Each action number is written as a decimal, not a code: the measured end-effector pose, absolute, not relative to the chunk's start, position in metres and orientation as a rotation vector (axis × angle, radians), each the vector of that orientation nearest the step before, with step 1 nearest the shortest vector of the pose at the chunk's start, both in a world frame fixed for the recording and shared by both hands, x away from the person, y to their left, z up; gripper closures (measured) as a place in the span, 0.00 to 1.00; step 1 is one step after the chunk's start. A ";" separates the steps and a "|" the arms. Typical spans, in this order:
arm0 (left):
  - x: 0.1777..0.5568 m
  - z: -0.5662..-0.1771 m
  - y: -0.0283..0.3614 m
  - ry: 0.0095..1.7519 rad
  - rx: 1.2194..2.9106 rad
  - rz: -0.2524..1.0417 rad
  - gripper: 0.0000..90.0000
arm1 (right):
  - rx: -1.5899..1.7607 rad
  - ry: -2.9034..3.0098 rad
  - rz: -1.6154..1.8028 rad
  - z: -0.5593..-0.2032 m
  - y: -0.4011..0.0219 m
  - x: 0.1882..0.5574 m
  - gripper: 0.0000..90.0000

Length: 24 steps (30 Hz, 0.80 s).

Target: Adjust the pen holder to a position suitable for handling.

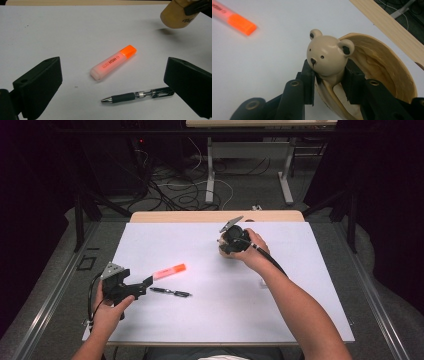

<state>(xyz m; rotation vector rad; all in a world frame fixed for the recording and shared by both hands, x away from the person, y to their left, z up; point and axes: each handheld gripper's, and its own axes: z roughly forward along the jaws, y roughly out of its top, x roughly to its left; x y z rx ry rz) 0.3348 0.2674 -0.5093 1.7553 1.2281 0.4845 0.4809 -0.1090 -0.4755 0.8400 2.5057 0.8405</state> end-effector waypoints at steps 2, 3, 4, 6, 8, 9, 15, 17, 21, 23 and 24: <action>0.335 -0.509 0.267 1.229 1.755 0.486 0.02 | 0.812 2.511 0.869 -0.473 -0.106 0.474 0.74; 0.335 -0.509 0.268 1.228 1.763 0.481 0.02 | 0.817 2.521 0.860 -0.471 -0.105 0.470 0.74; 0.335 -0.509 0.267 1.229 1.760 0.485 0.02 | 0.823 2.534 0.865 -0.470 -0.103 0.465 0.74; 0.334 -0.509 0.267 1.230 1.765 0.480 0.02 | 0.825 2.547 0.860 -0.467 -0.100 0.456 0.74; 0.334 -0.509 0.267 1.232 1.766 0.481 0.02 | 0.817 2.563 0.864 -0.466 -0.097 0.448 0.74; 0.335 -0.509 0.266 1.232 1.761 0.486 0.02 | 0.831 2.562 0.878 -0.466 -0.096 0.443 0.74; 0.335 -0.509 0.266 1.232 1.765 0.482 0.02 | 0.814 2.597 0.911 -0.468 -0.090 0.417 0.74; 0.335 -0.510 0.266 1.232 1.766 0.482 0.02 | 0.818 2.606 0.917 -0.468 -0.090 0.413 0.74; 0.334 -0.509 0.266 1.232 1.770 0.482 0.02 | 0.817 2.621 0.884 -0.470 -0.085 0.394 0.74; 0.334 -0.510 0.265 1.232 1.771 0.482 0.02 | 0.830 2.624 0.885 -0.470 -0.085 0.390 0.74; 0.334 -0.510 0.265 1.232 1.771 0.483 0.02 | 0.851 2.631 0.899 -0.471 -0.085 0.385 0.74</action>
